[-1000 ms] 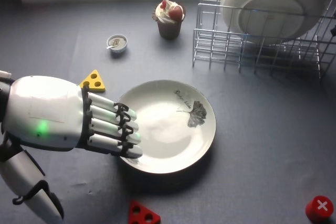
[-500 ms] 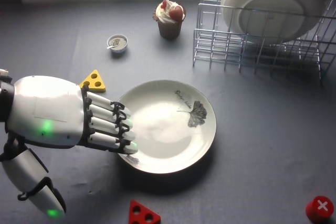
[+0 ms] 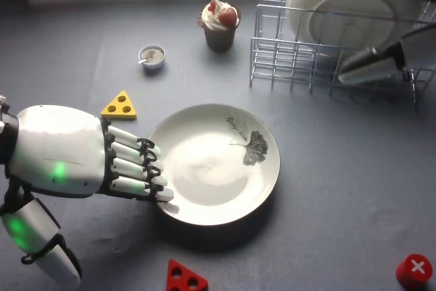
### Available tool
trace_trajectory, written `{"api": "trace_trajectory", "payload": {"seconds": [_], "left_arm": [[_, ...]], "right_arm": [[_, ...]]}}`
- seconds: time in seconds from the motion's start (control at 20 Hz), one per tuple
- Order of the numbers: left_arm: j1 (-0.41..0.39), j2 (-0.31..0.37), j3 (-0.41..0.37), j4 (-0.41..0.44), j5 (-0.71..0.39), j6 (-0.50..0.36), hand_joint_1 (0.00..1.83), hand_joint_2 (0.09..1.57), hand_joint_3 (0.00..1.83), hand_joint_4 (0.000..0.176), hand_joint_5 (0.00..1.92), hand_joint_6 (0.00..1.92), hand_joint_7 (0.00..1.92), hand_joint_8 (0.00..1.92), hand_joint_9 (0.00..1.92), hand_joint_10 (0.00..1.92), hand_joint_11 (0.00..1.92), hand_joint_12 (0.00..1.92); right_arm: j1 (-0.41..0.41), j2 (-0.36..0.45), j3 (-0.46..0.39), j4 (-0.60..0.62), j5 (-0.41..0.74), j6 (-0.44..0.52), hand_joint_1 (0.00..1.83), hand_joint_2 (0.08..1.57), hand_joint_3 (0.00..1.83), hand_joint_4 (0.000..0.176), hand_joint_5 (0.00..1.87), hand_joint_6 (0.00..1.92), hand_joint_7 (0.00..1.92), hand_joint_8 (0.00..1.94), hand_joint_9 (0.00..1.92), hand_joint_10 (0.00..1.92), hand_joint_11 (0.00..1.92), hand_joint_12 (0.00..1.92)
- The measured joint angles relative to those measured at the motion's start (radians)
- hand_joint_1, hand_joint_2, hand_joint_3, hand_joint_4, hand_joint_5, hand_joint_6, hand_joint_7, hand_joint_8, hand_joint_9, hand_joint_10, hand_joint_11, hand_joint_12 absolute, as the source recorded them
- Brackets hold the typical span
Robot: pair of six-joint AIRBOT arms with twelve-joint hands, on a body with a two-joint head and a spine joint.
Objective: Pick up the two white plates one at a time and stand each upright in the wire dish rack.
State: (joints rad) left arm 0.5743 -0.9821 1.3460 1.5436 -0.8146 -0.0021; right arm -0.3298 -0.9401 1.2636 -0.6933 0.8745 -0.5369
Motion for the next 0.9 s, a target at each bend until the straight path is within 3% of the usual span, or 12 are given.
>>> {"api": "trace_trajectory", "payload": {"seconds": [0.2,0.5,0.65,0.9], "left_arm": [[0.018,-0.001,-0.002,0.013,0.011,0.000,0.00,0.90,0.00,0.000,0.08,0.00,0.14,0.00,0.15,0.00,0.16,0.01],[0.080,-0.009,-0.015,0.012,0.040,0.004,0.00,0.90,0.00,0.000,0.10,0.01,0.15,0.01,0.16,0.00,0.16,0.01],[0.089,-0.009,-0.014,0.008,0.040,0.005,0.00,0.90,0.00,0.000,0.09,0.00,0.14,0.00,0.14,0.00,0.16,0.01],[0.092,-0.012,-0.009,0.005,0.035,0.005,0.00,0.90,0.00,0.000,0.10,0.01,0.15,0.01,0.16,0.01,0.18,0.01]], "right_arm": [[-0.042,0.002,0.001,-0.047,-0.008,-0.020,1.14,0.81,0.01,0.000,0.20,0.01,0.17,0.00,0.17,0.00,0.23,0.04],[-0.087,-0.016,-0.011,-0.117,-0.003,-0.092,1.17,0.83,0.01,0.000,0.18,0.00,0.14,0.00,0.14,0.00,0.21,0.04],[-0.097,-0.018,-0.045,-0.144,-0.031,-0.131,1.26,0.89,0.01,0.000,0.20,0.01,0.18,0.00,0.18,0.00,0.27,0.06],[-0.099,-0.048,-0.084,-0.133,-0.121,-0.143,1.38,0.88,0.00,0.000,0.26,0.01,0.22,0.00,0.21,0.00,0.28,0.07]]}}
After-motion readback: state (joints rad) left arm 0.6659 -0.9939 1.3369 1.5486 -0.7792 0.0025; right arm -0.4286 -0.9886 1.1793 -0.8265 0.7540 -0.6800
